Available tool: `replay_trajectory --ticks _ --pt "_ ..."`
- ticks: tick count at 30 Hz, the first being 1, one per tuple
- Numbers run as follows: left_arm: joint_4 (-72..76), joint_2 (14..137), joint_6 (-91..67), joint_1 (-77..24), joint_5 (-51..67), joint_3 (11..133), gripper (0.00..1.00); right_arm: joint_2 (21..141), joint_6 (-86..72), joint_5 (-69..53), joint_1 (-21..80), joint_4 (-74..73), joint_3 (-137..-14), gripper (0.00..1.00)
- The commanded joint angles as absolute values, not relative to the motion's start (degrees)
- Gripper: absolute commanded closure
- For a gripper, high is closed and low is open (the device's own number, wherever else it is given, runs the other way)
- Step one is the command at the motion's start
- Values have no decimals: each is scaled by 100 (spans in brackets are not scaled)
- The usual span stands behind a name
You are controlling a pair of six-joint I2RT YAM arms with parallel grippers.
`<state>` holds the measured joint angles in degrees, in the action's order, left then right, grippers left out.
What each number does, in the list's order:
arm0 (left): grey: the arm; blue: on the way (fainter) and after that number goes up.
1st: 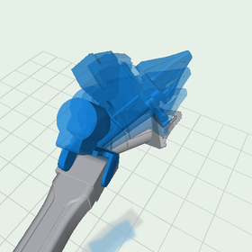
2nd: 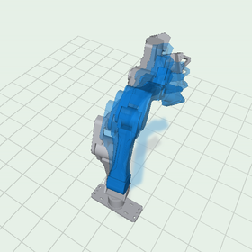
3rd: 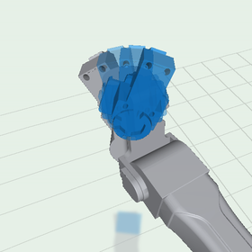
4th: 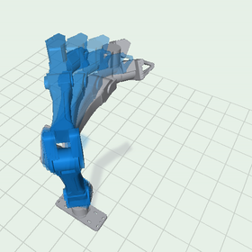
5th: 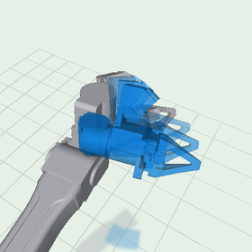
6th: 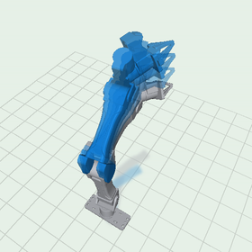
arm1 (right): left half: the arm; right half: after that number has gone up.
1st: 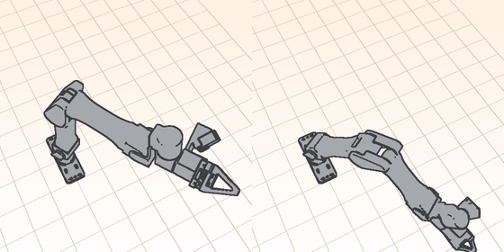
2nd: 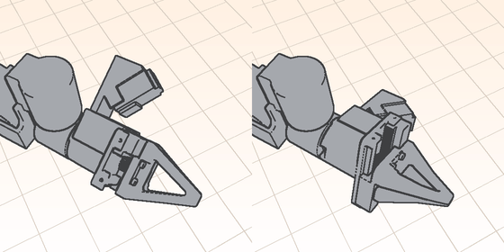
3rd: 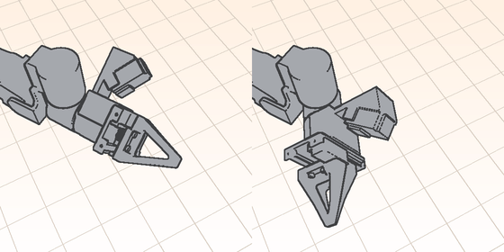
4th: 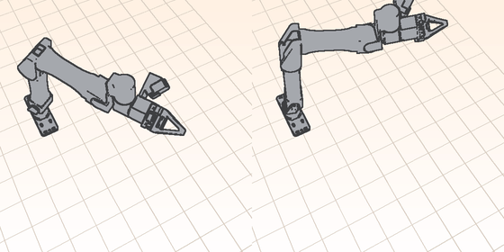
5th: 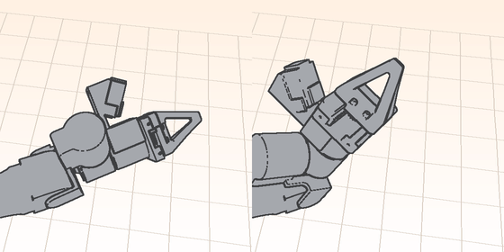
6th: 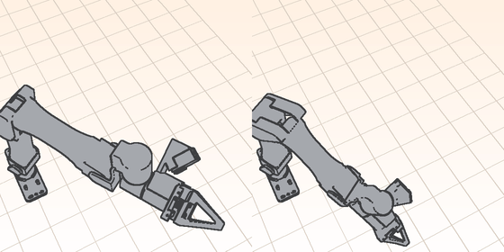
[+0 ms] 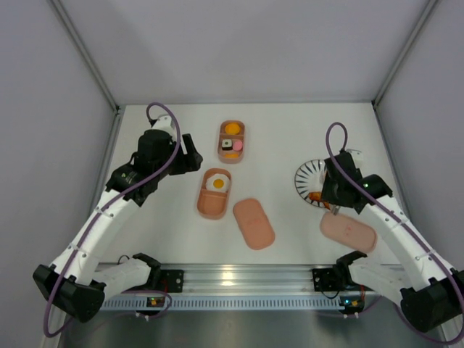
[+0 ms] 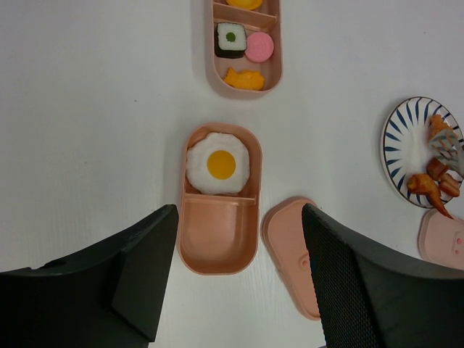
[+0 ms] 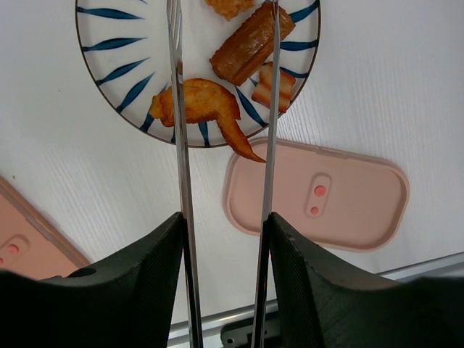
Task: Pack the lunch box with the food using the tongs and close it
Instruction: Pick up the fake food from the plate.
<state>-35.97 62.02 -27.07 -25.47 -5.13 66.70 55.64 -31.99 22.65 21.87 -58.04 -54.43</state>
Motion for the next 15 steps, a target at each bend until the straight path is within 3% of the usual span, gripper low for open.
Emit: replay_trajectory --ticks 1,15 --pt "-3261 6135 -2663 -2514 -466 6636 26 5721 -3024 2180 2048 -5274 -5370 52" --pt "-3270 6179 -2628 -2522 -536 6609 26 6091 -2716 2197 1854 -5010 -5563 55"
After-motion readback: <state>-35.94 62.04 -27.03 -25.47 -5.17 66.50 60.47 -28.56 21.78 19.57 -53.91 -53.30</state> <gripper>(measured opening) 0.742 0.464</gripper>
